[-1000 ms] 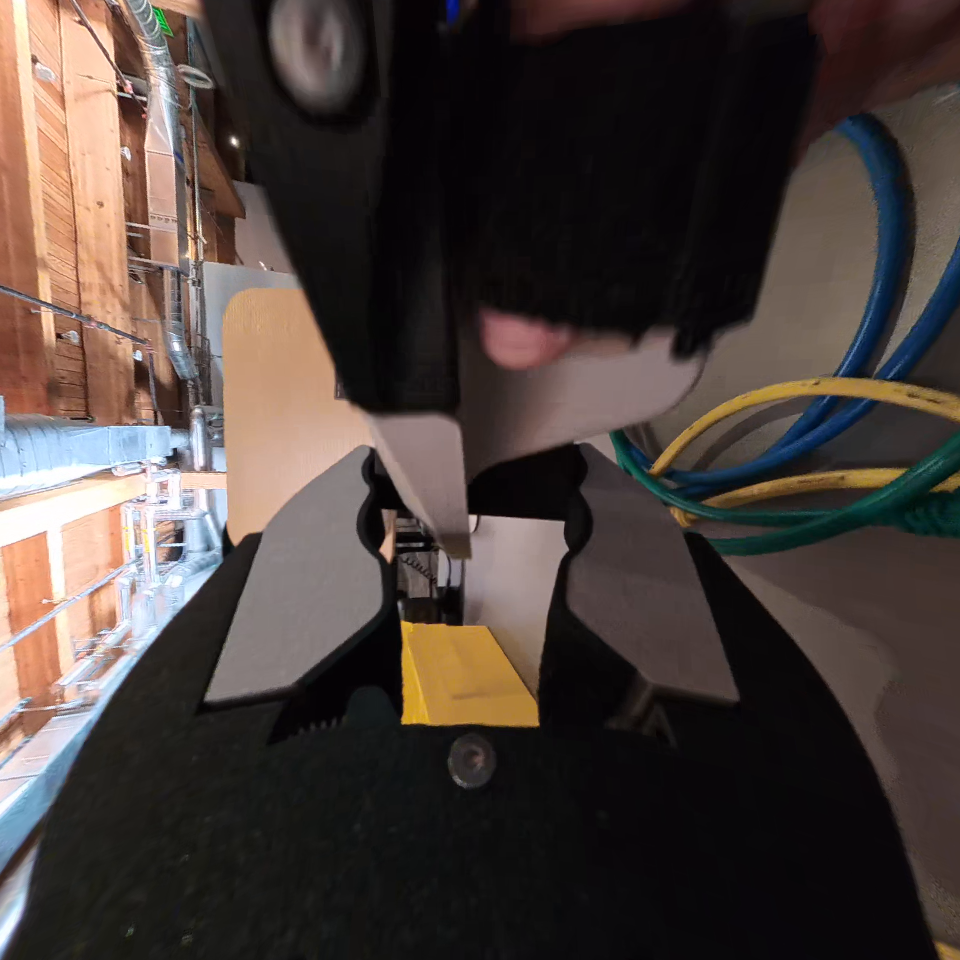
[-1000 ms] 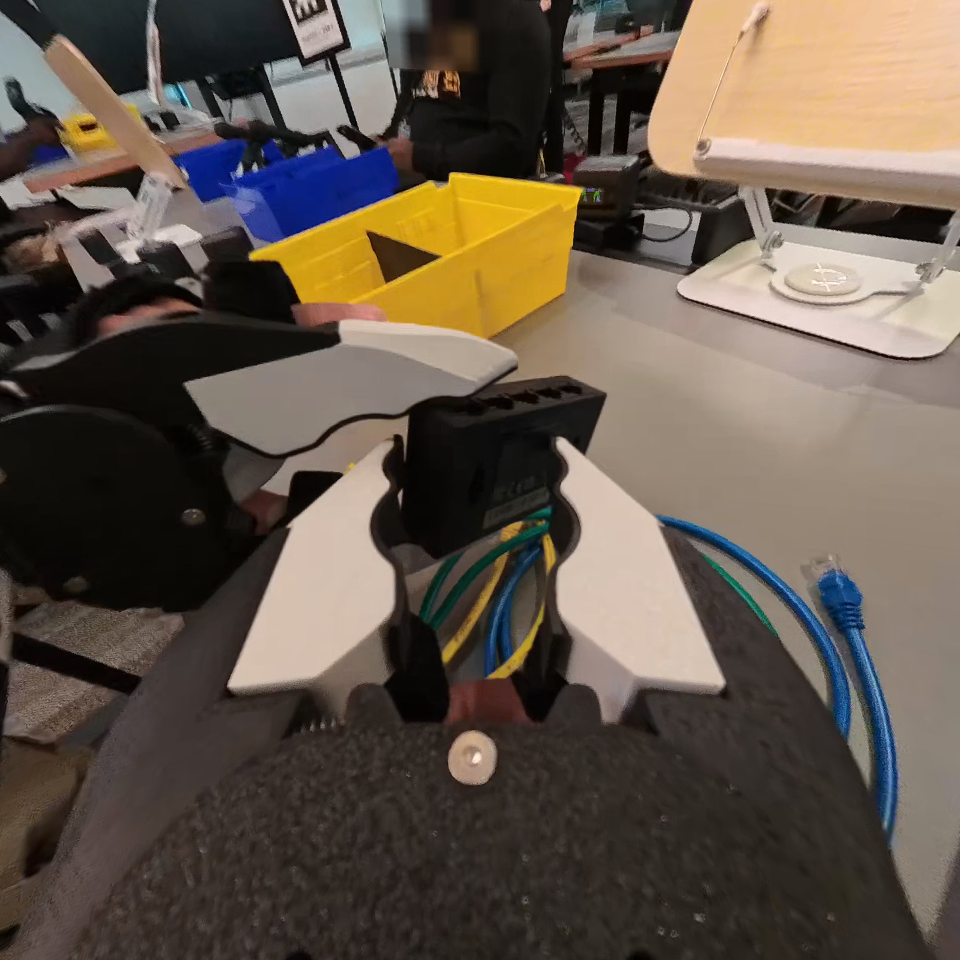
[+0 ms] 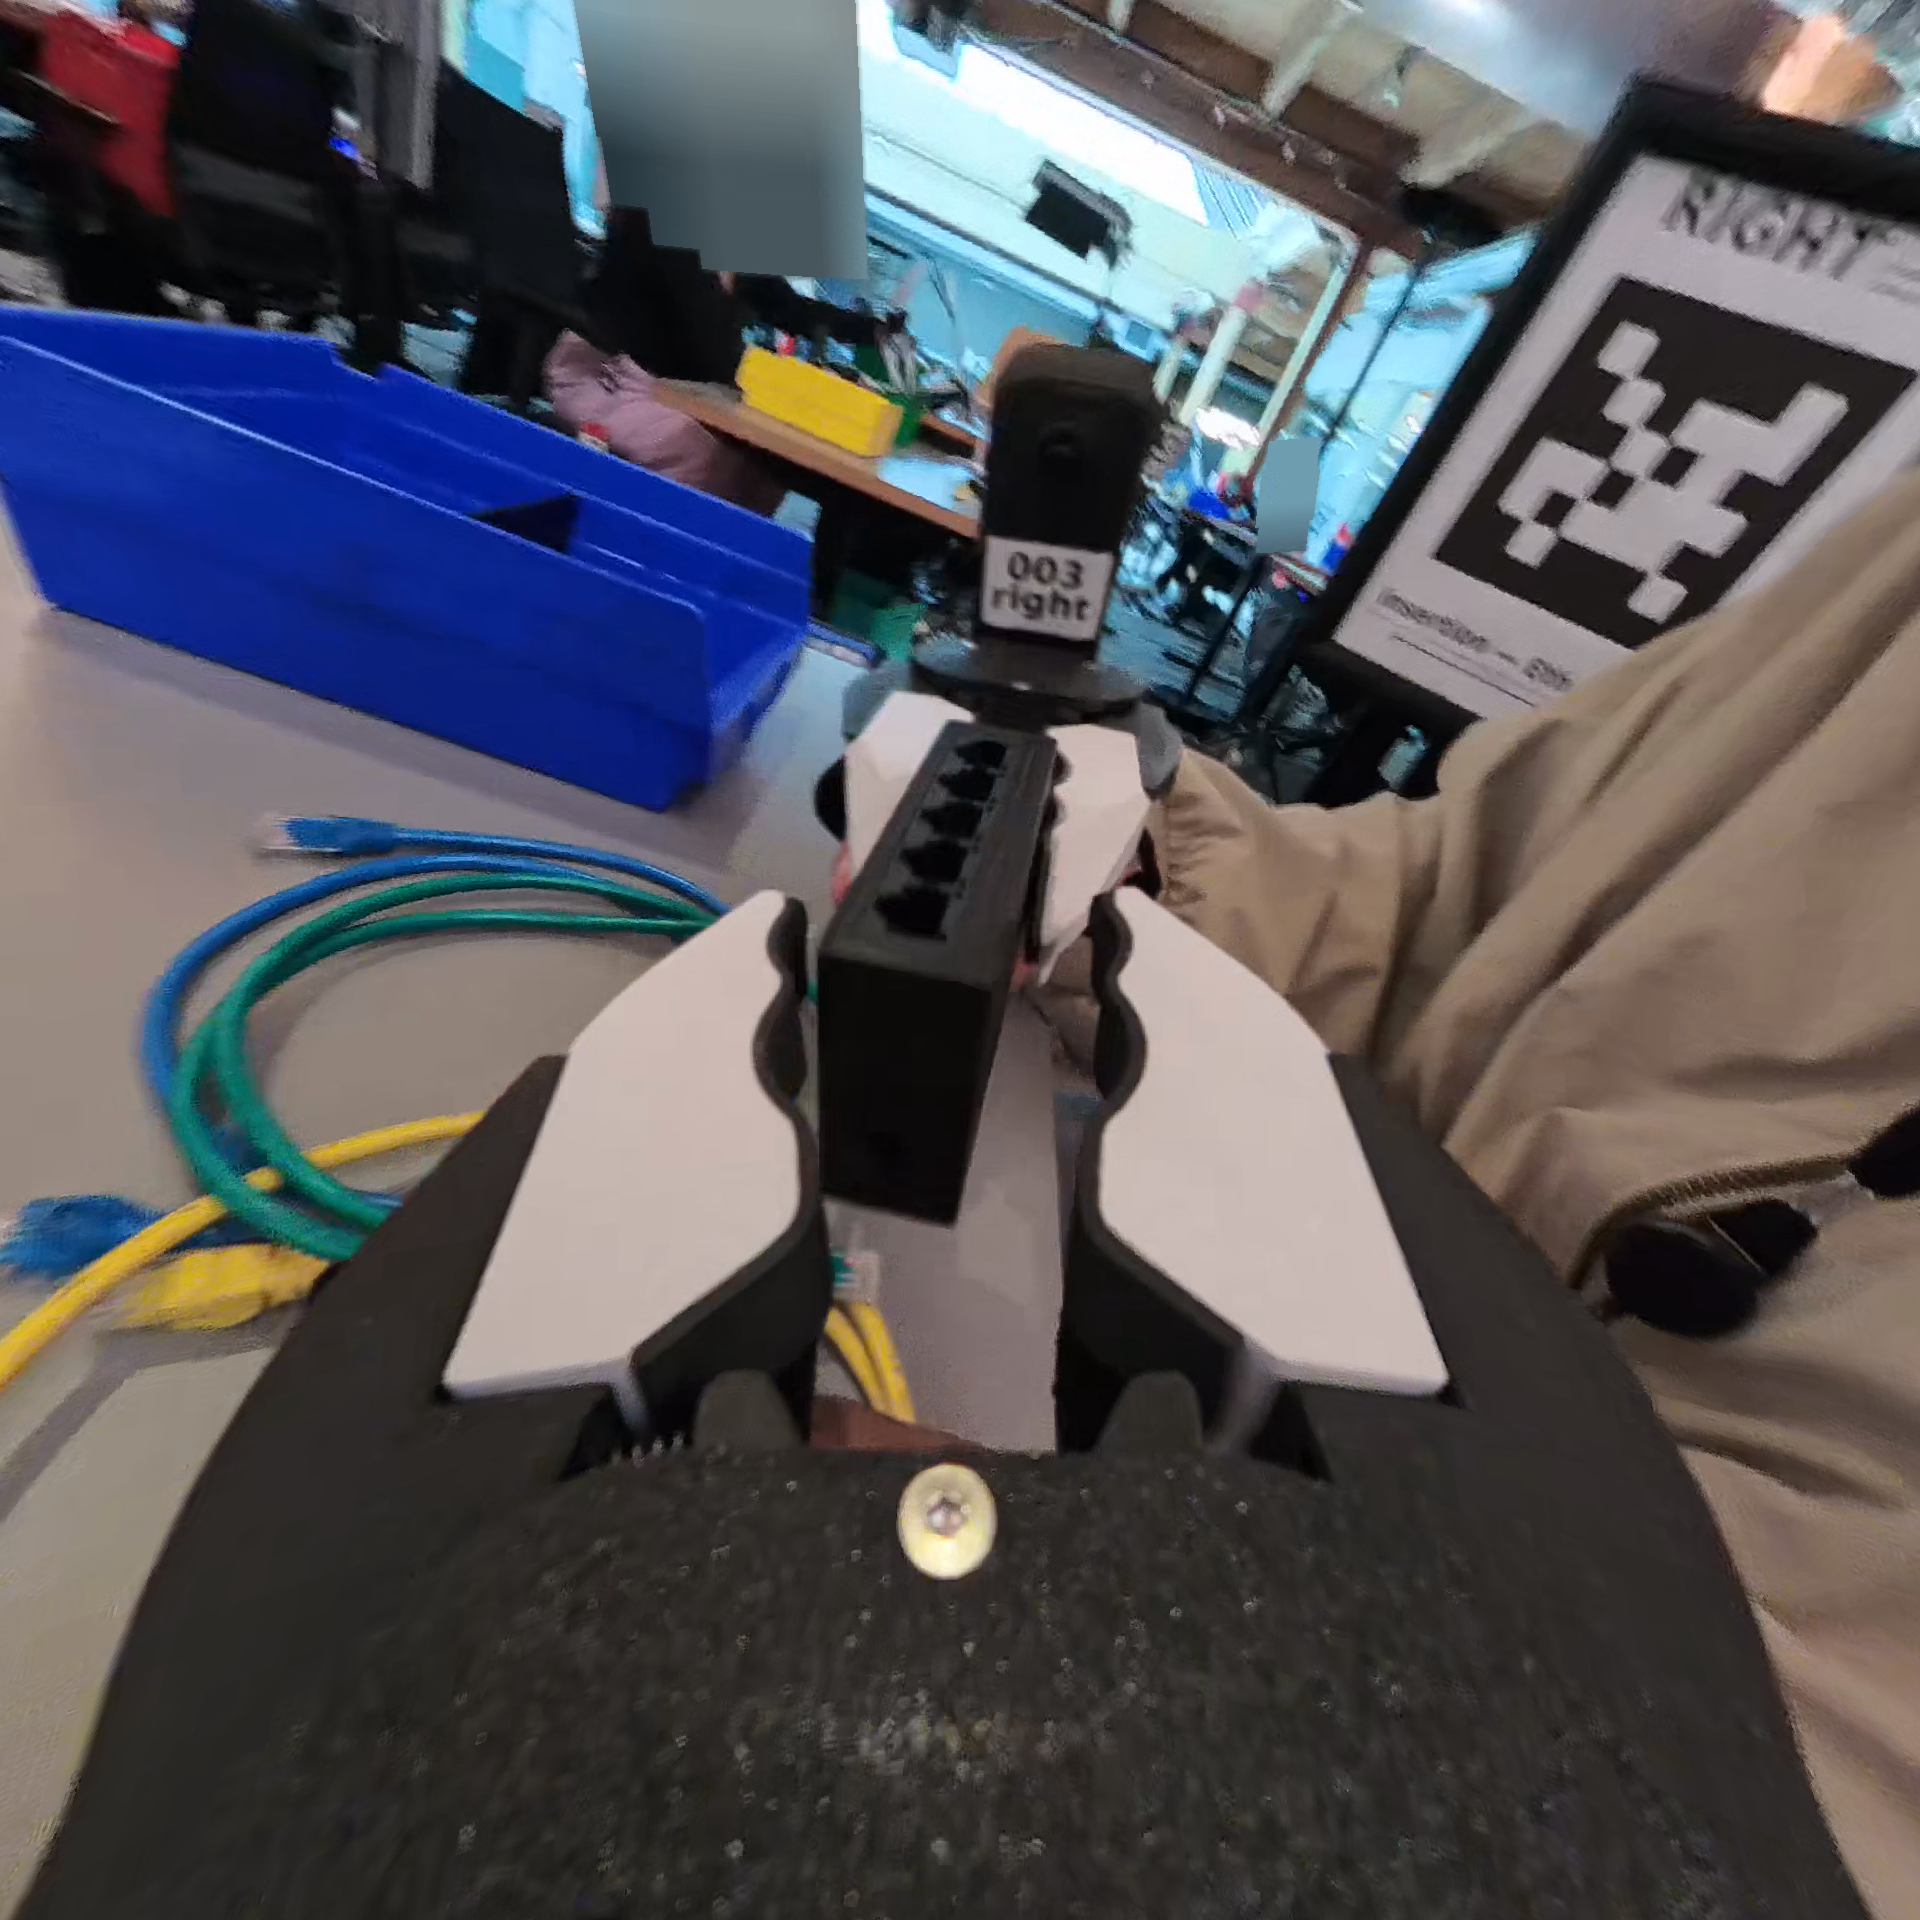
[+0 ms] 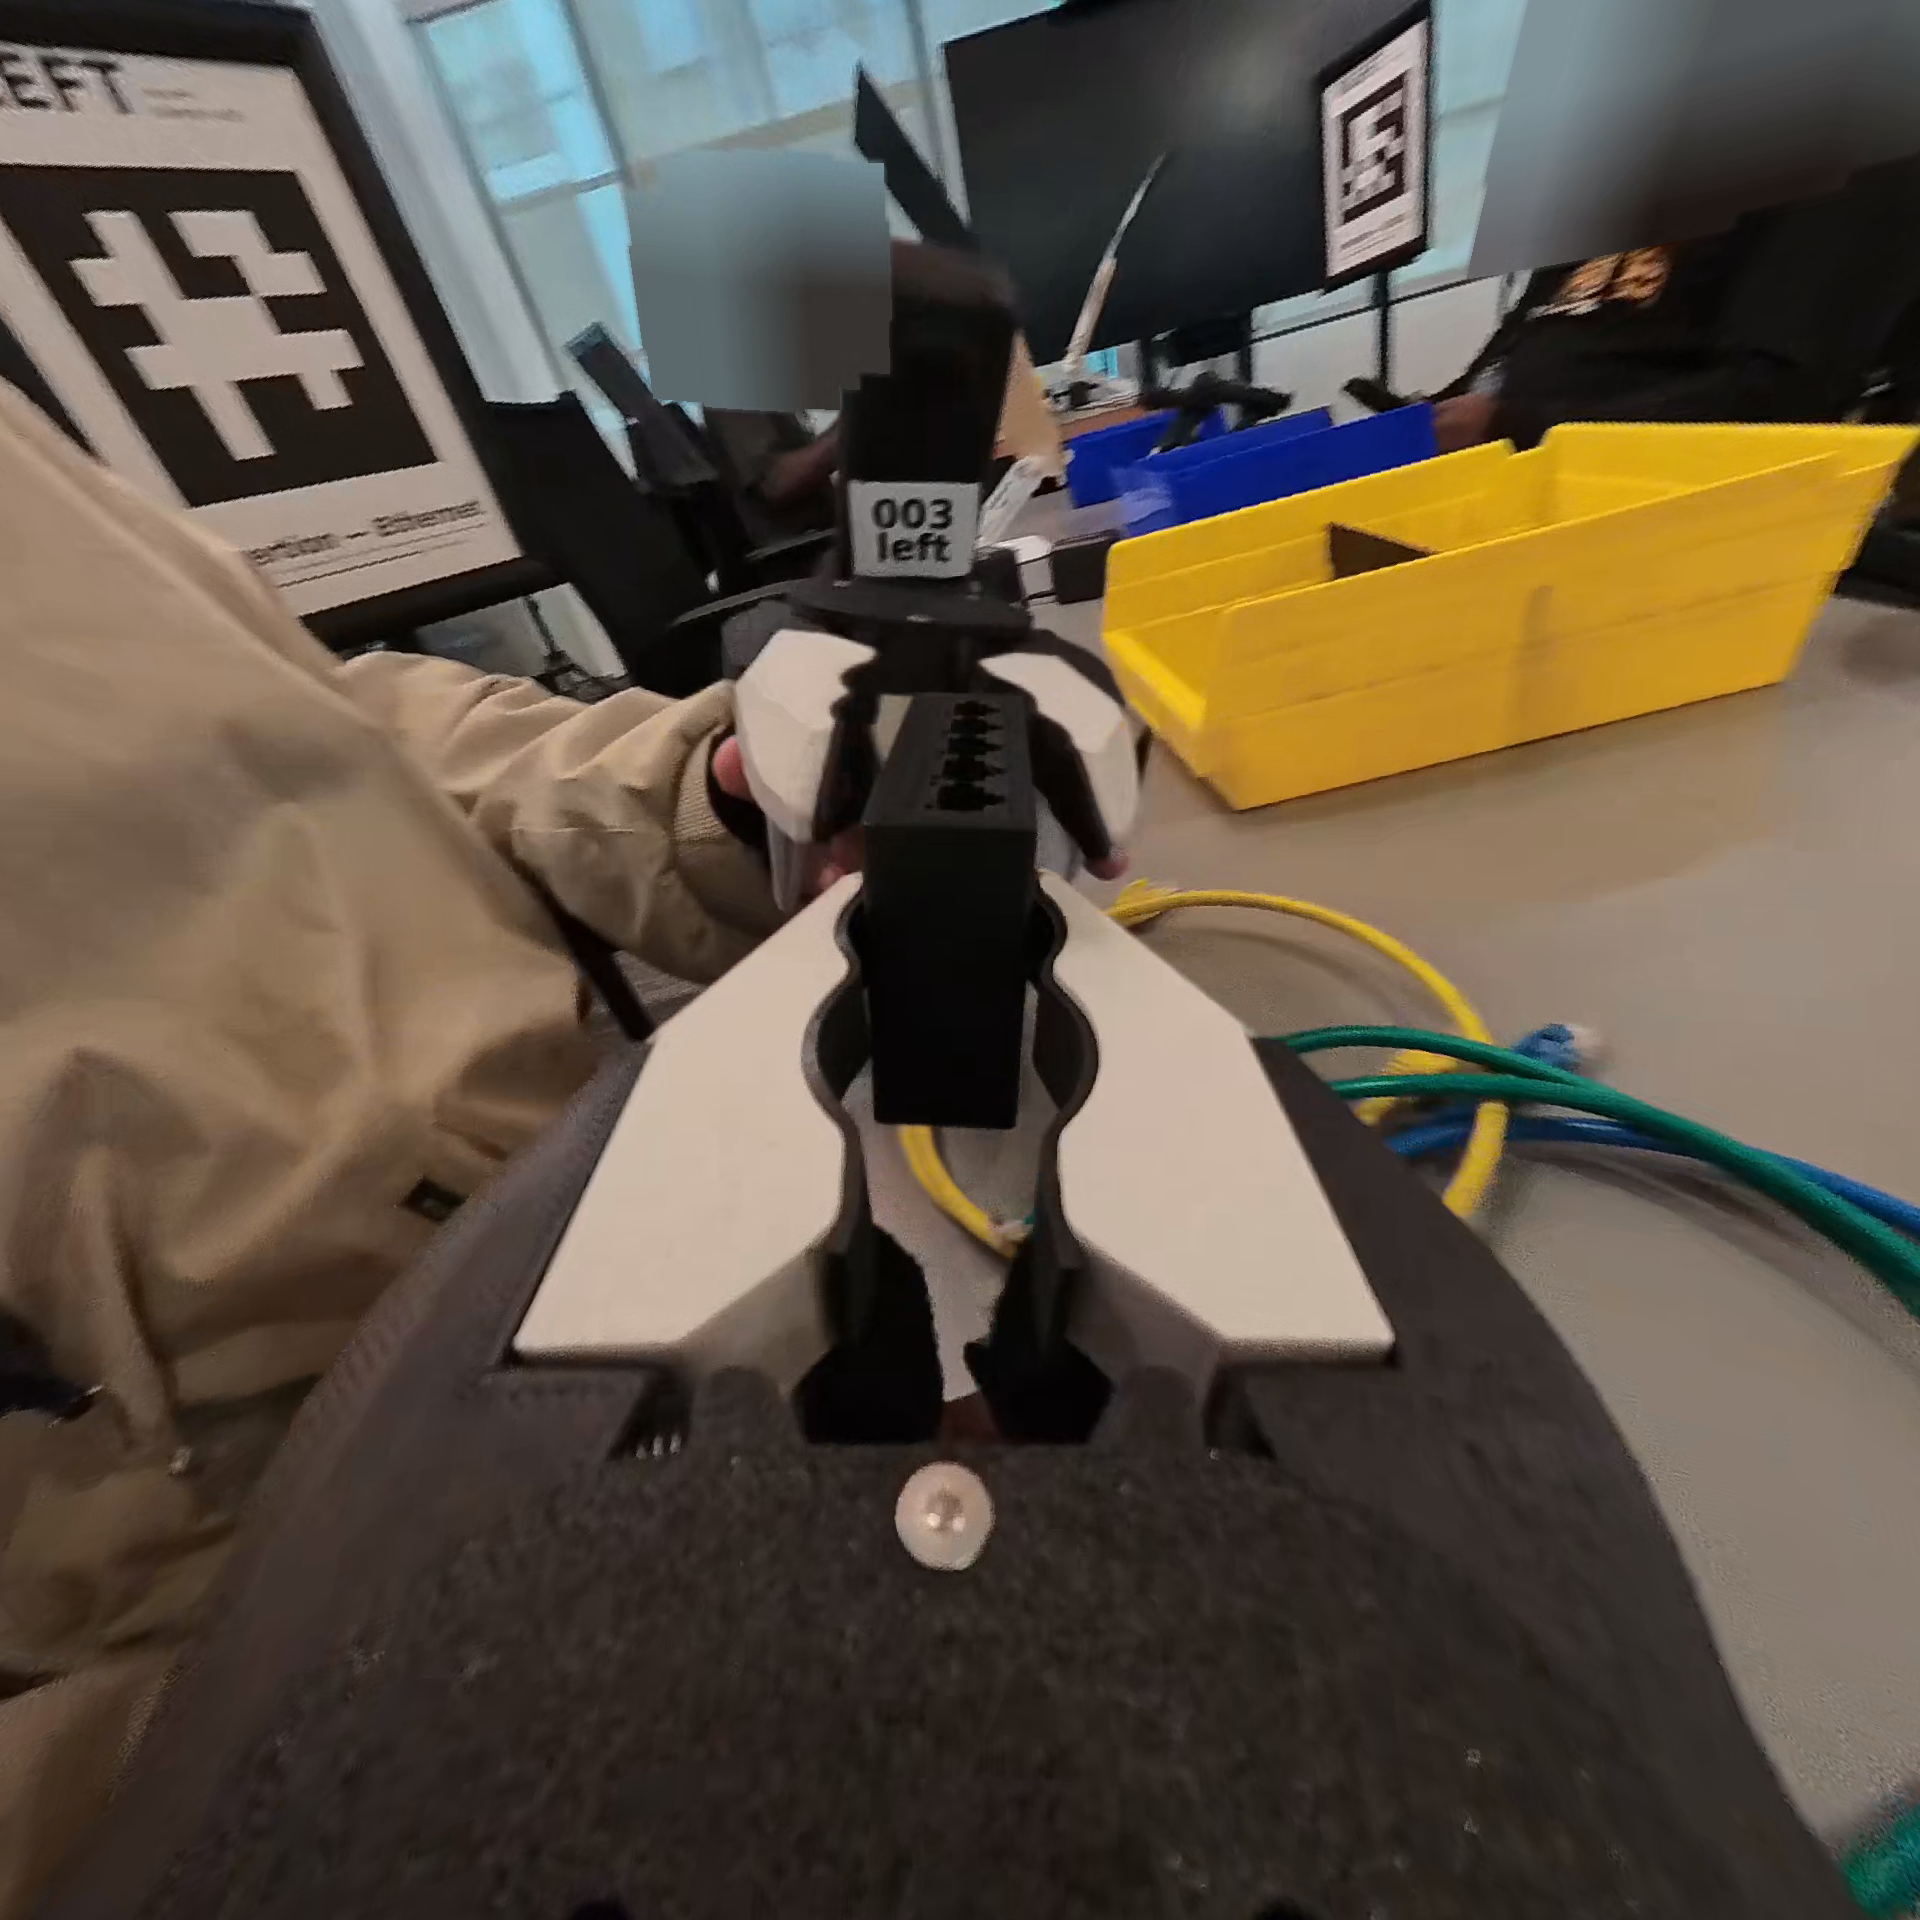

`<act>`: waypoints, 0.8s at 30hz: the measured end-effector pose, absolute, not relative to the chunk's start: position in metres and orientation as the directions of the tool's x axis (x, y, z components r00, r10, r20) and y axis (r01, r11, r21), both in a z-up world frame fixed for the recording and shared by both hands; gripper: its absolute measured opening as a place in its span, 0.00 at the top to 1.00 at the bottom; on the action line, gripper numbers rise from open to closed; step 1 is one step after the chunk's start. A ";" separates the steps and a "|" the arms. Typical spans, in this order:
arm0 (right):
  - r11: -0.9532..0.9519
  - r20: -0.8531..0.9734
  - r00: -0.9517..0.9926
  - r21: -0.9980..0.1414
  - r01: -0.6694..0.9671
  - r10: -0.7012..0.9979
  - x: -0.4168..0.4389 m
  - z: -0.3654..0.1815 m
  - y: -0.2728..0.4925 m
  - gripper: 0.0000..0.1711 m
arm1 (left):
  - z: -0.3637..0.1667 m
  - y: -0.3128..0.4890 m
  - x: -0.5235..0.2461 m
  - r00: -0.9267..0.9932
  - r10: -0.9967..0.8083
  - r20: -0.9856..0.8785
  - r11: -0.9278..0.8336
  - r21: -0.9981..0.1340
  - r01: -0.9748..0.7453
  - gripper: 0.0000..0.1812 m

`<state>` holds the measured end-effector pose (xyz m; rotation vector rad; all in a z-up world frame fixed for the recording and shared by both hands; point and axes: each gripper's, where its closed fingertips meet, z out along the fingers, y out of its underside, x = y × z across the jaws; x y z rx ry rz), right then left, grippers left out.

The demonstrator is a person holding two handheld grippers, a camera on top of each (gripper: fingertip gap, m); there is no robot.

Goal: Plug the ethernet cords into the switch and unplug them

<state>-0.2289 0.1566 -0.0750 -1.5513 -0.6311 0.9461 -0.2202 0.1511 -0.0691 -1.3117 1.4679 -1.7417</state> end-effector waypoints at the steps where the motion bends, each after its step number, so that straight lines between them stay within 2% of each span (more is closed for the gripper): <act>1: -0.207 -0.227 0.511 -0.973 -0.097 0.829 -0.234 -0.077 0.154 0.85 | -0.072 0.146 -0.220 -0.417 -0.844 0.338 -0.270 -0.939 -0.214 0.72; 7: -0.244 -0.252 0.472 -0.967 -0.078 0.845 -0.240 -0.086 0.149 0.85 | -0.075 0.138 -0.220 -0.443 -0.838 0.317 -0.239 -0.945 -0.224 0.84; 9: -0.251 -0.258 0.479 -0.965 -0.081 0.839 -0.239 -0.088 0.150 0.84 | -0.076 0.140 -0.220 -0.431 -0.854 0.292 -0.209 -0.951 -0.229 0.84; 11: -0.259 -0.262 0.517 -0.963 -0.079 0.815 -0.234 -0.092 0.157 0.78 | -0.074 0.143 -0.220 -0.412 -0.875 0.255 -0.181 -0.961 -0.210 0.84; 13: -0.267 -0.255 0.518 -0.962 -0.052 0.817 -0.231 -0.097 0.157 0.76 | -0.073 0.144 -0.221 -0.405 -0.882 0.242 -0.168 -0.963 -0.209 0.84; 14: -0.262 -0.244 0.509 -0.964 -0.038 0.825 -0.232 -0.099 0.155 0.78 | -0.073 0.144 -0.221 -0.401 -0.887 0.229 -0.155 -0.966 -0.208 0.84; 15: -0.254 -0.235 0.487 -0.967 -0.029 0.841 -0.235 -0.099 0.151 0.84 | -0.072 0.144 -0.220 -0.399 -0.891 0.215 -0.144 -0.969 -0.202 0.84; 18: -0.227 -0.210 0.470 -0.974 -0.021 0.857 -0.238 -0.098 0.148 0.85 | -0.067 0.141 -0.220 -0.401 -0.891 0.212 -0.147 -0.971 -0.186 0.84; 24: -0.174 -0.241 0.410 -0.965 -0.195 0.879 -0.234 -0.067 0.144 0.85 | -0.041 0.136 -0.221 -0.431 -0.867 0.249 -0.244 -0.967 -0.068 0.83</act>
